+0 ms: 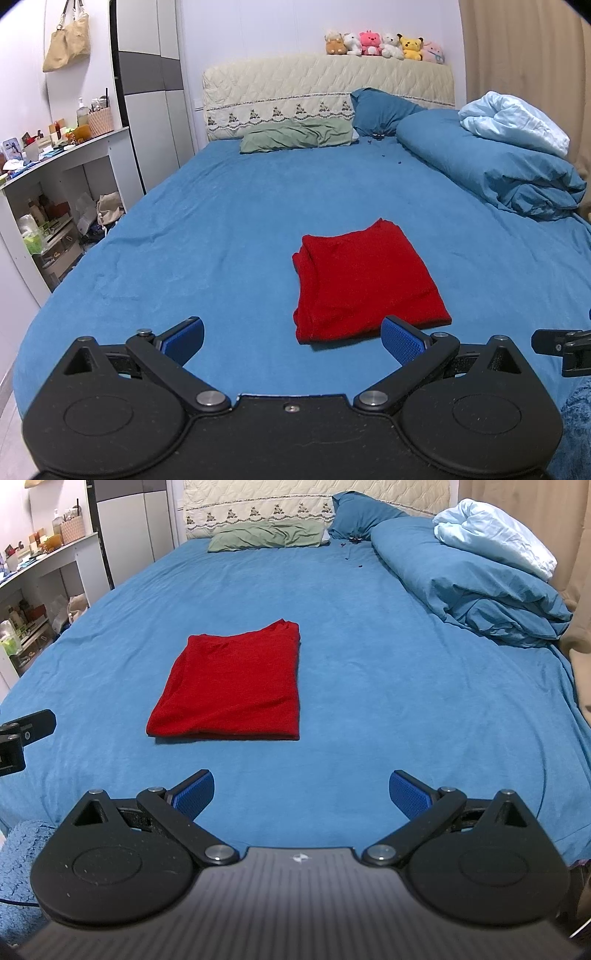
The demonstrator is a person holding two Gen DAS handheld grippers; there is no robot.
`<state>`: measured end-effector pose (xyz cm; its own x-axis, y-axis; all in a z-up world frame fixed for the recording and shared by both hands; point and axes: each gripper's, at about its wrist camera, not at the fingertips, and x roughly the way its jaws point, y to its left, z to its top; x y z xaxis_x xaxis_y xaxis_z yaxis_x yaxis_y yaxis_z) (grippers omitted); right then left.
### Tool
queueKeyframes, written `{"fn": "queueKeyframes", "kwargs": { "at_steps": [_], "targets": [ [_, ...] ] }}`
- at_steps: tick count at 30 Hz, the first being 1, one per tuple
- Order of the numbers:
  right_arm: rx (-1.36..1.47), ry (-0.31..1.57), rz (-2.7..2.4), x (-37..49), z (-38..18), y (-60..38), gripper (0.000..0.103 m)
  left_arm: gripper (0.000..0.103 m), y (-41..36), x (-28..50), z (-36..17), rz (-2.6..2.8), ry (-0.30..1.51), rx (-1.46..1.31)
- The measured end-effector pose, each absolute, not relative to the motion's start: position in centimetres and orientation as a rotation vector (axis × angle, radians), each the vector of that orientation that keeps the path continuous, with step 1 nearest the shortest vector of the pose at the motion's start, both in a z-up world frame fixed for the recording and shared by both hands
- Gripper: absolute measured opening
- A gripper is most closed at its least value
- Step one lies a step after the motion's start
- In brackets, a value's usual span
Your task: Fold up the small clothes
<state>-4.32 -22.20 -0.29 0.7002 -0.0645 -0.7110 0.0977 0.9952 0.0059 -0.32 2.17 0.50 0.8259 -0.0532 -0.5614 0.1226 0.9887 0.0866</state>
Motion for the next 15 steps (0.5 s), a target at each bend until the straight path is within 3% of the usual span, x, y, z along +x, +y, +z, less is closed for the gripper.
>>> {"fn": "queueKeyframes", "kwargs": {
  "at_steps": [15],
  "targets": [
    [0.025, 0.786, -0.091, -4.13, -0.29, -21.92, 0.103, 0.103, 2.32, -0.07, 0.30, -0.090, 0.600, 0.123]
  ]
}}
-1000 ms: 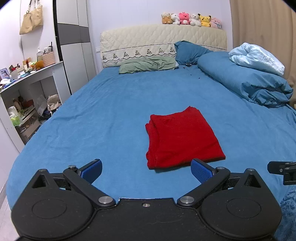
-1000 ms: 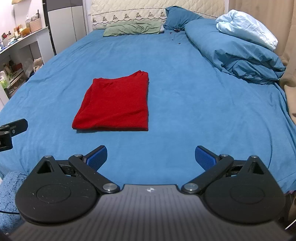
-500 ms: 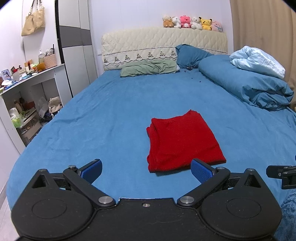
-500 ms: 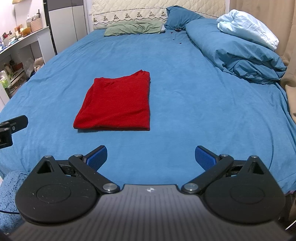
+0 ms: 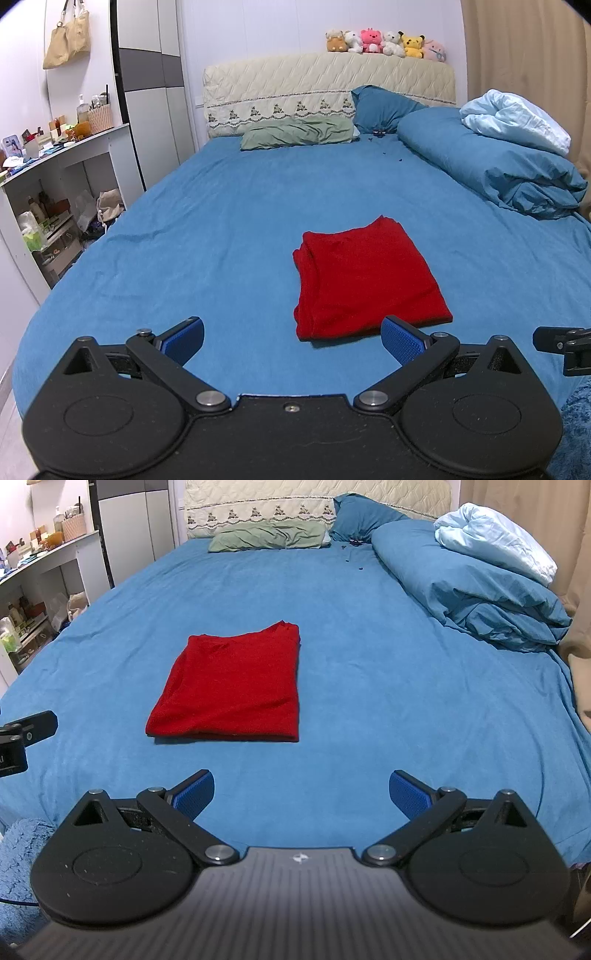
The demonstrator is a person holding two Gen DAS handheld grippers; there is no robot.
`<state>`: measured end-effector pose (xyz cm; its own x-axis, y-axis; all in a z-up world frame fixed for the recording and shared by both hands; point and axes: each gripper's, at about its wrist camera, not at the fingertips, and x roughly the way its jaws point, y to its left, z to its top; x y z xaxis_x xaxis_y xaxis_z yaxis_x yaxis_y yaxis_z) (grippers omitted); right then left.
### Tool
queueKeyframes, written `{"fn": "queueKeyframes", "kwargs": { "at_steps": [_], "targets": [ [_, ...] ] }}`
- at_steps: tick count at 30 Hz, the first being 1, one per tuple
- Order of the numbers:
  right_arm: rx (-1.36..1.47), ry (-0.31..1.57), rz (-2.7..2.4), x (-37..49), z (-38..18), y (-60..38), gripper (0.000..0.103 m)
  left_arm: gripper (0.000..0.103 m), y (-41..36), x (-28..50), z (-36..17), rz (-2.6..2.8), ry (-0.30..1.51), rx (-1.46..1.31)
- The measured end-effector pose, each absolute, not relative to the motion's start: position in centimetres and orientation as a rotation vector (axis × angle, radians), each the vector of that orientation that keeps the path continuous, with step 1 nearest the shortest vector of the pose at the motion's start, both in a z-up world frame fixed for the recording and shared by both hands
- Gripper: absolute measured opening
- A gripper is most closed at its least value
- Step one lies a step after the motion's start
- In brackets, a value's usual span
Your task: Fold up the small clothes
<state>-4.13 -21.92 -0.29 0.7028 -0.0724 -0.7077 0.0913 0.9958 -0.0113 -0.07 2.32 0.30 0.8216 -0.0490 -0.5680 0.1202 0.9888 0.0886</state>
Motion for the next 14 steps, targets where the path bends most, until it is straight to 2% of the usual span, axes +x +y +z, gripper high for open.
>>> {"fn": "queueKeyframes", "kwargs": {
  "at_steps": [14],
  "targets": [
    [0.035, 0.780, -0.096, -4.06, -0.07, -21.83, 0.103, 0.103, 2.42, -0.42, 0.14, -0.109, 0.572, 0.117]
  ]
}}
